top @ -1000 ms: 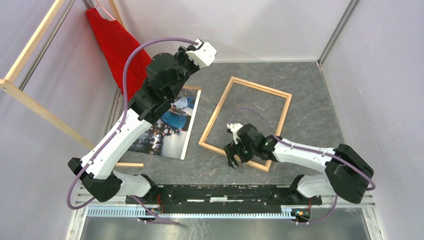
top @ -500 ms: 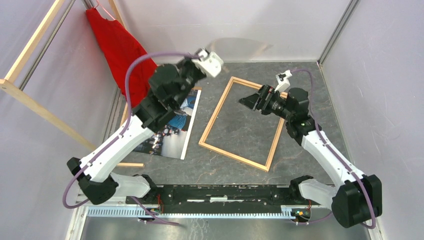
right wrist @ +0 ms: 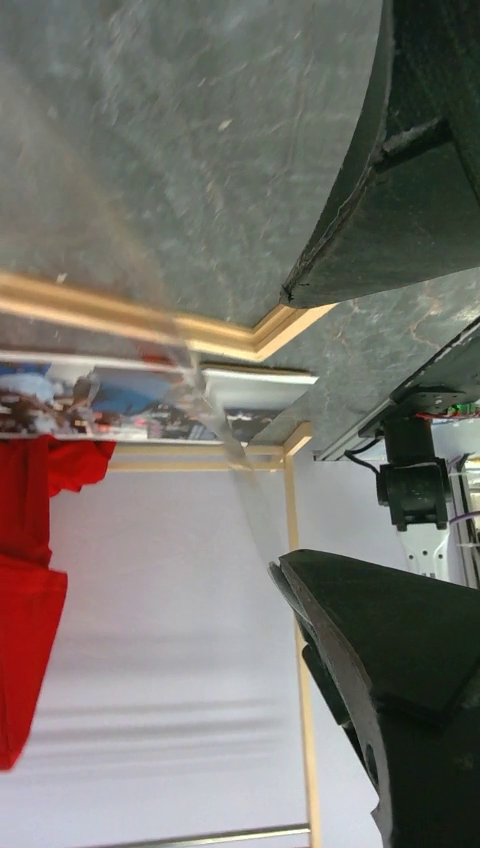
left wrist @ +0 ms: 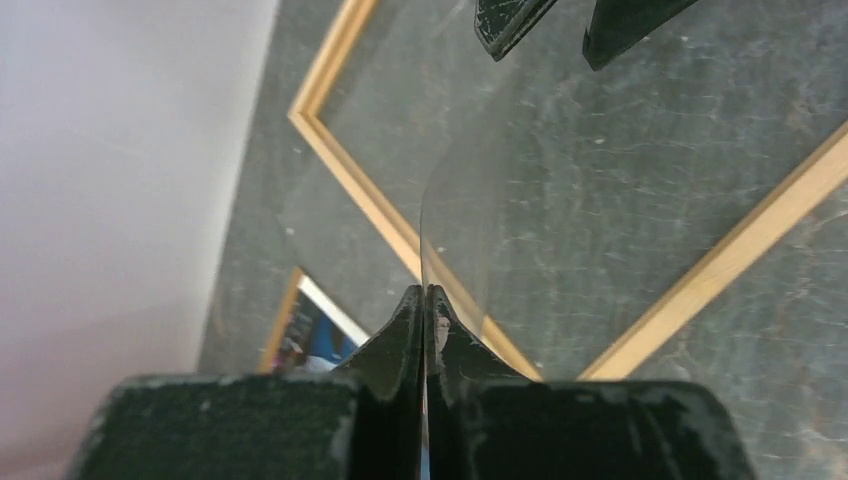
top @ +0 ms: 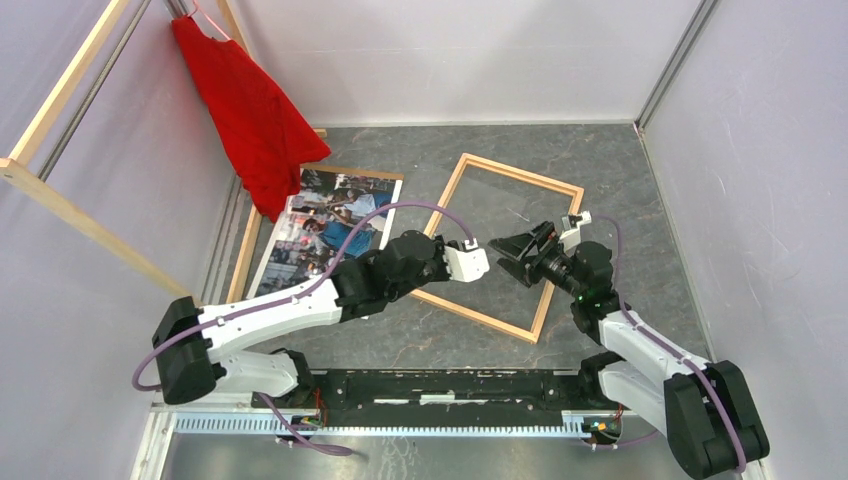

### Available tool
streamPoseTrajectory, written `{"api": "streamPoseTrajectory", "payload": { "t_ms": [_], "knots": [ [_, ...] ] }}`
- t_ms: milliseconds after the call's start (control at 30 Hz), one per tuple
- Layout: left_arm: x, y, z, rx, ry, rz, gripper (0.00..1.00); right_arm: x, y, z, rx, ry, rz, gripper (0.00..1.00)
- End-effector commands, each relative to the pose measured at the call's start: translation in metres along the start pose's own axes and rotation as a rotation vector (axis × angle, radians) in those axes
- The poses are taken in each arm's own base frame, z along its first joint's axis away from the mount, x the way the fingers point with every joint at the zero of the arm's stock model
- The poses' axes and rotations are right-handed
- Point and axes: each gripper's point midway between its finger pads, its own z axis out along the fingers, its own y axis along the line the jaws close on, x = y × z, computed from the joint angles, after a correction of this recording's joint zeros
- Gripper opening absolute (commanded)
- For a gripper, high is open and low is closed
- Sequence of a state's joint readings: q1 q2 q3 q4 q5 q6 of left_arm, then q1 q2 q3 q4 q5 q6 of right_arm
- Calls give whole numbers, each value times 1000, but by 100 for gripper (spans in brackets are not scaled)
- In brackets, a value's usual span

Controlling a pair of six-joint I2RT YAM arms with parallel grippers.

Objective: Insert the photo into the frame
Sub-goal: Place the photo frame item in the photo frame.

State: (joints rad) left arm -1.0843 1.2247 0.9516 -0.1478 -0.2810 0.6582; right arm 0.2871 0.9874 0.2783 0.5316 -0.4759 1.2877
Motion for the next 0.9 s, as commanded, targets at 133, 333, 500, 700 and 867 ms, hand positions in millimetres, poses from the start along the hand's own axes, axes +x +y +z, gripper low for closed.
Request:
{"api": "streamPoseTrajectory", "payload": {
  "t_ms": [133, 333, 500, 700, 867],
  "knots": [
    [-1, -46, 20, 122, -6, -202, 2, -3, -36, 1, 113, -52, 69, 98],
    [-3, -67, 21, 195, -14, -209, 2, -7, -63, 13, 213, -66, 114, 98],
    [-1, -84, 19, 255, -11, -199, 2, -16, -68, 32, 221, -60, 96, 93],
    [10, -106, 22, 326, 28, -173, 2, -15, -73, 40, 214, -54, 98, 91],
    [15, -116, 25, 351, 48, -168, 2, -10, -70, 37, 176, -36, 100, 87]
  ]
}}
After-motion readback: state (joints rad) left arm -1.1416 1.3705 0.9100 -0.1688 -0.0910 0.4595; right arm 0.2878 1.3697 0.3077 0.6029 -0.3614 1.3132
